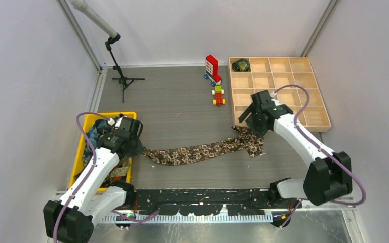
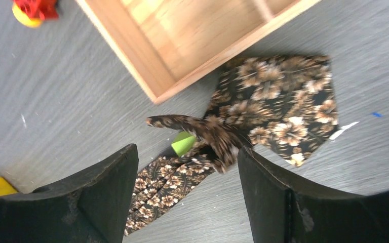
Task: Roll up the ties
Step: Flatten out the tie at the center of the board.
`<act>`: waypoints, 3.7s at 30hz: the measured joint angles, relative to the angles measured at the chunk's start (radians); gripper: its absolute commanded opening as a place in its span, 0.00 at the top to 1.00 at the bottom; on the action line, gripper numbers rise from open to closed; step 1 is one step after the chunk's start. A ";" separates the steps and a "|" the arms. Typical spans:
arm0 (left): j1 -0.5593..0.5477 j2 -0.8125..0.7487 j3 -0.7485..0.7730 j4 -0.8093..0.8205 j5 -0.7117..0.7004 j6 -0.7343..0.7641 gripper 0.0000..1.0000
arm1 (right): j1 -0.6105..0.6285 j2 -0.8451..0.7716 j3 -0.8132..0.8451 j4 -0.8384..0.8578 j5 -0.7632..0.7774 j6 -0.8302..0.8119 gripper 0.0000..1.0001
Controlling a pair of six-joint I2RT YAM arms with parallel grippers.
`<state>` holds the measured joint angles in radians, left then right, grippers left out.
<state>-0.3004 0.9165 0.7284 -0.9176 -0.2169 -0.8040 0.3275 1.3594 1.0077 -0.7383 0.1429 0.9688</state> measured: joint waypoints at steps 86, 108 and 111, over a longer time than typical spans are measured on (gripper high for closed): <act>0.002 0.031 -0.021 0.069 0.146 0.038 0.50 | -0.362 -0.575 -0.376 -0.108 -0.116 -0.055 0.41; -0.011 0.195 0.004 0.212 0.343 0.132 0.62 | -0.221 0.039 -0.108 -0.135 0.127 -0.142 0.74; -0.021 0.250 0.004 0.240 0.365 0.140 0.63 | -0.217 0.069 -0.108 -0.135 0.155 -0.150 0.82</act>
<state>-0.3210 1.1667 0.7322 -0.6781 0.1482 -0.6640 0.1104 1.4281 0.8993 -0.8738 0.2981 0.8192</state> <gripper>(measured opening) 0.379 0.252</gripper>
